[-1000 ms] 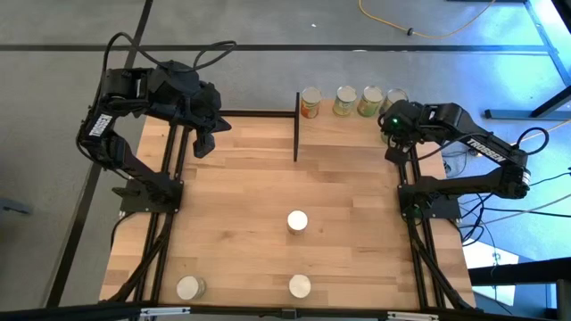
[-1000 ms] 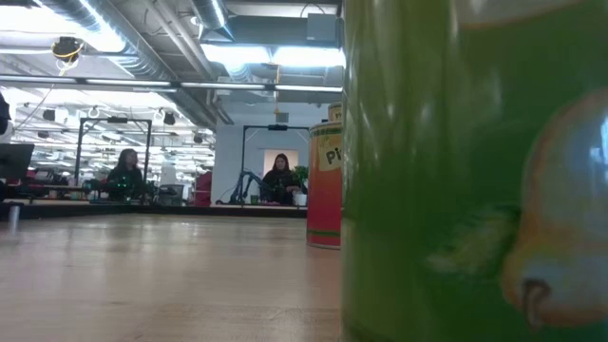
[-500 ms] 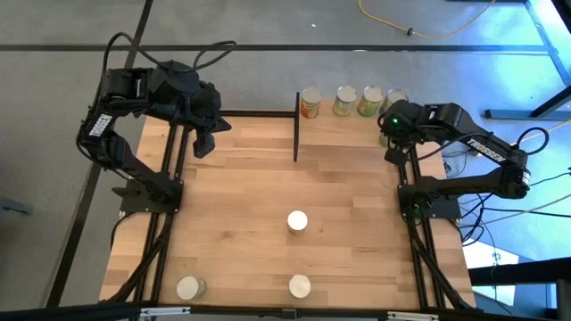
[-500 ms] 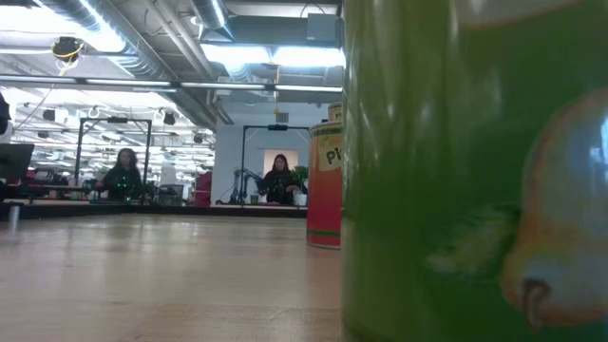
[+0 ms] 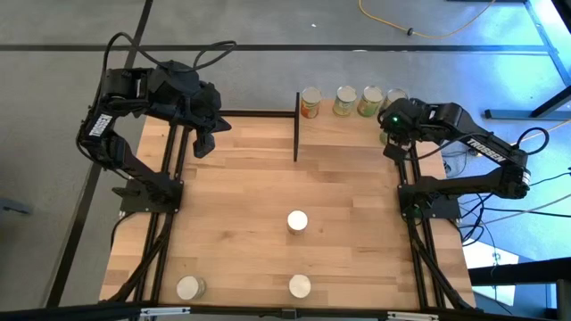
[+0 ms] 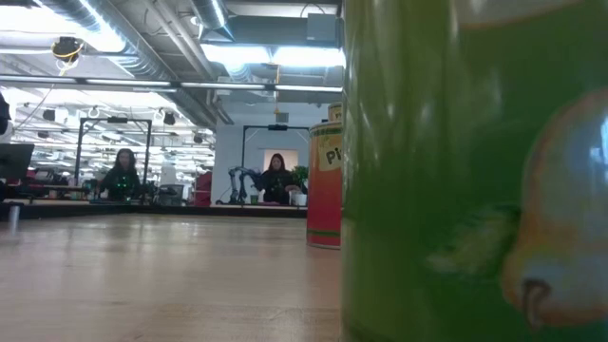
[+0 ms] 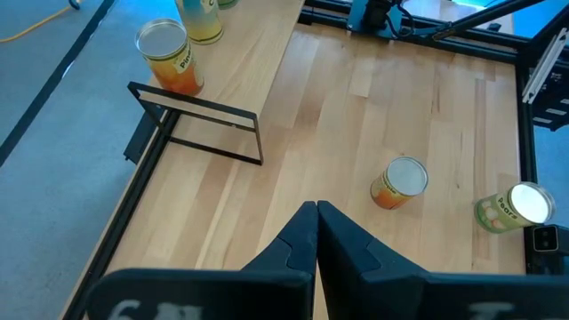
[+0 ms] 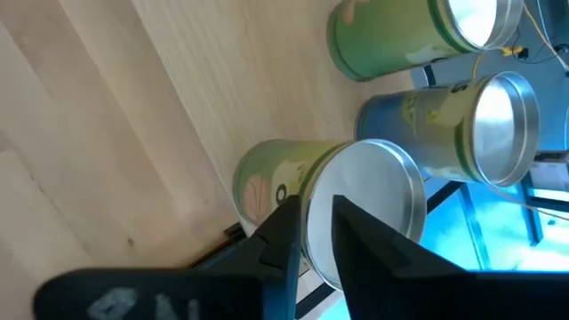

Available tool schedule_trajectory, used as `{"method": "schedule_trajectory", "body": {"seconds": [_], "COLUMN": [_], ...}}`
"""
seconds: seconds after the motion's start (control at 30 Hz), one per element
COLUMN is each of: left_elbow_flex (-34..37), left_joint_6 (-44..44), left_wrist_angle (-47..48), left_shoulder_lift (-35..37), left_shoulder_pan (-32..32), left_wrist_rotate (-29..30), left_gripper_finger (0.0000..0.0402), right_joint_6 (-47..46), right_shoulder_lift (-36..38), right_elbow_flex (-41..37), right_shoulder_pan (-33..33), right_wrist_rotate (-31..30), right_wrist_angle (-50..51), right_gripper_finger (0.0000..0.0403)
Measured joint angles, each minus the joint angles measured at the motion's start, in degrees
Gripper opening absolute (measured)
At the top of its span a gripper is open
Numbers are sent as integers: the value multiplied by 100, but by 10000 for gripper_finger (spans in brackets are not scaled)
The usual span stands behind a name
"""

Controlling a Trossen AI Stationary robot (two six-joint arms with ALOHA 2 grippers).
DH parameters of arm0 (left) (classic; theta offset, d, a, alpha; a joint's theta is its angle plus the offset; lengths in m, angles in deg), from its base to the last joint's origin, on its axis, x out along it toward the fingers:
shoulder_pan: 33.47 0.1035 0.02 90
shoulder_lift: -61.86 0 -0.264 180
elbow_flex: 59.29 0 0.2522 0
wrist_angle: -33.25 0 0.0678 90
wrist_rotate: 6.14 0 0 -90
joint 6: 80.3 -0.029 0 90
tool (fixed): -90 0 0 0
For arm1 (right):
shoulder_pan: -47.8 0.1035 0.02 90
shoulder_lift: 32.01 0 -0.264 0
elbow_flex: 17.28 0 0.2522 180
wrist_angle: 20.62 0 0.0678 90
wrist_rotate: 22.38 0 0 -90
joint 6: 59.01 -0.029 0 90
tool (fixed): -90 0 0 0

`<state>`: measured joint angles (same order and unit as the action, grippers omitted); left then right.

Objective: Pick and place cans onto a shelf
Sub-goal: Put the canned orange on the shelf

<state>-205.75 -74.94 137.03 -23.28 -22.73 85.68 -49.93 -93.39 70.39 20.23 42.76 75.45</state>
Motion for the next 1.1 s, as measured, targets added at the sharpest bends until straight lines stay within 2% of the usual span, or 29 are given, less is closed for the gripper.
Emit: {"method": "schedule_trajectory", "body": {"seconds": [0.33,0.57,0.63,0.73,0.9,0.97,1.1], "left_elbow_flex": [0,0,0,0,0,0,-1], "left_joint_6": [0,1,0,1,2,4,7], "left_wrist_angle": [0,0,0,0,0,0,0], "left_shoulder_lift": [0,0,0,0,0,0,0], "left_shoulder_pan": [-2,-2,-2,-2,-2,-2,-2], "left_wrist_rotate": [1,1,1,1,1,1,1], "left_gripper_finger": [0,0,0,0,0,0,0], "right_joint_6": [38,1,-124,-200,-91,-20,-262], "right_shoulder_lift": [2,4,2,8,20,20,14], "right_elbow_flex": [39,682,920,1225,1356,1296,1045], "right_shoulder_pan": [2,2,2,2,110,155,248], "right_wrist_rotate": [50,63,315,1015,2032,2272,2346], "right_wrist_angle": [-27,-27,-29,-28,70,145,385], "right_gripper_finger": [69,69,69,64,25,8,6]}}
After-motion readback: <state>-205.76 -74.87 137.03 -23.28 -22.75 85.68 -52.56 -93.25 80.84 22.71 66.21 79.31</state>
